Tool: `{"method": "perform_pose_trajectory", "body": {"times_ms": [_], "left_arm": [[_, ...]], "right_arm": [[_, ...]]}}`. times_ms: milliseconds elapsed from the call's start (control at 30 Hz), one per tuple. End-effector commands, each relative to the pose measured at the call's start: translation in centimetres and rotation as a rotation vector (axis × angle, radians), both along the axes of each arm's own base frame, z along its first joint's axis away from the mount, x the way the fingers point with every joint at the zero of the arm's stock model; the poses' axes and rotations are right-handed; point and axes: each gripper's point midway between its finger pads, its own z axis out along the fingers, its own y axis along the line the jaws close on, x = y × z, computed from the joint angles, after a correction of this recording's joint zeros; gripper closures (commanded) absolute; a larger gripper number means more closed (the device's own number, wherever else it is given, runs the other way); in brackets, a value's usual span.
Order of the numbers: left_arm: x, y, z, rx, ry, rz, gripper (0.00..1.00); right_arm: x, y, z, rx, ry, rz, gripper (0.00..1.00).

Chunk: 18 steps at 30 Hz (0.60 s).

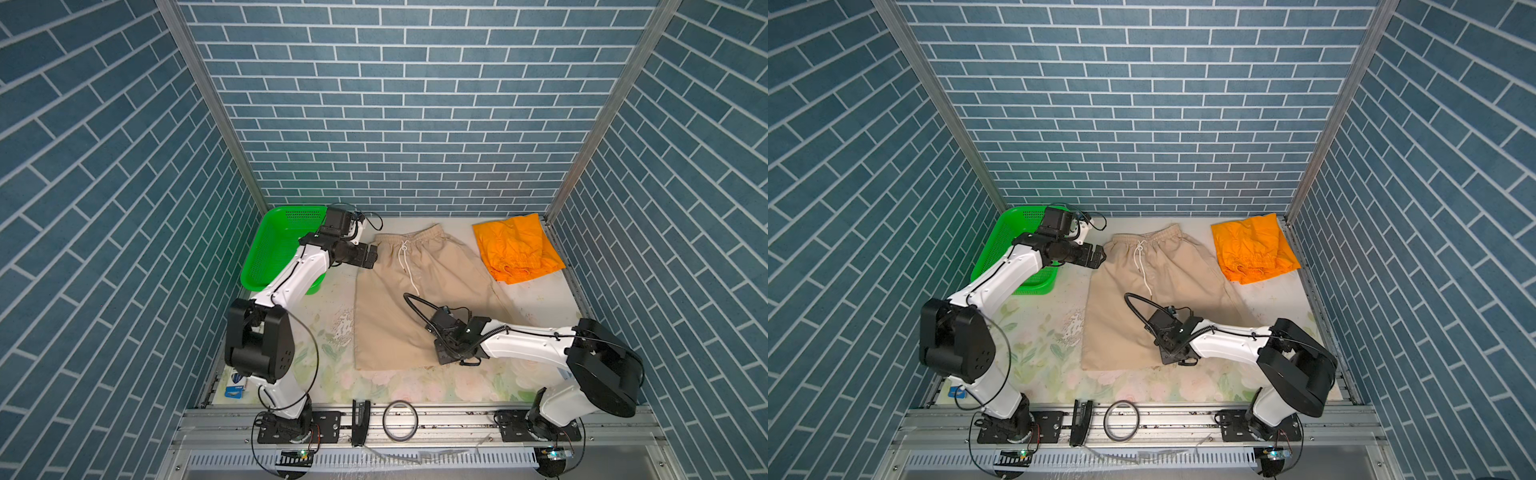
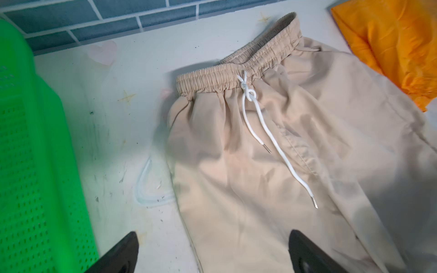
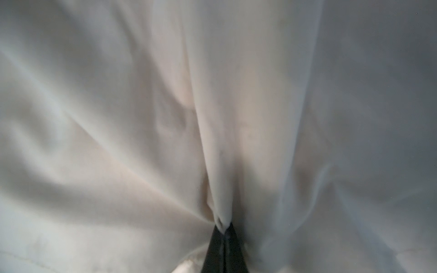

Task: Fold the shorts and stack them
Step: 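Grasp the leg hem with the right gripper while the left gripper grasps the waistband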

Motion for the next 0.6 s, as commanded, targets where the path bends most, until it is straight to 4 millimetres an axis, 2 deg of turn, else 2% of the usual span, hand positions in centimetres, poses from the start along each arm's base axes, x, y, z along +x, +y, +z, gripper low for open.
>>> {"method": "perform_pose_trajectory", "body": {"times_ms": [0,167,300,400,567], "left_arm": [[3.3,-1.0,-0.3,0.032,-0.058,-0.054,0.0],[7.6,-3.6,-2.4,0.009,-0.062,-0.158,0.0],[9.5,-5.5,-5.4,0.039,-0.013,-0.246,0.0],[10.5,-5.9,-7.7,0.092,0.034,-0.263,0.0],[11.4,-5.4,-11.6,0.177,0.123,-0.239,0.0]], "right_arm": [[-1.6,-4.2,-1.2,-0.102,0.06,-0.026,1.0],[-0.9,-5.1,-0.7,-0.043,0.037,-0.072,1.0],[-0.6,-5.1,-0.4,-0.021,0.024,-0.084,1.0],[-0.7,-5.4,-0.4,-0.024,0.024,-0.093,1.0],[-1.1,-5.9,-0.6,-0.034,0.032,-0.1,1.0]]}}
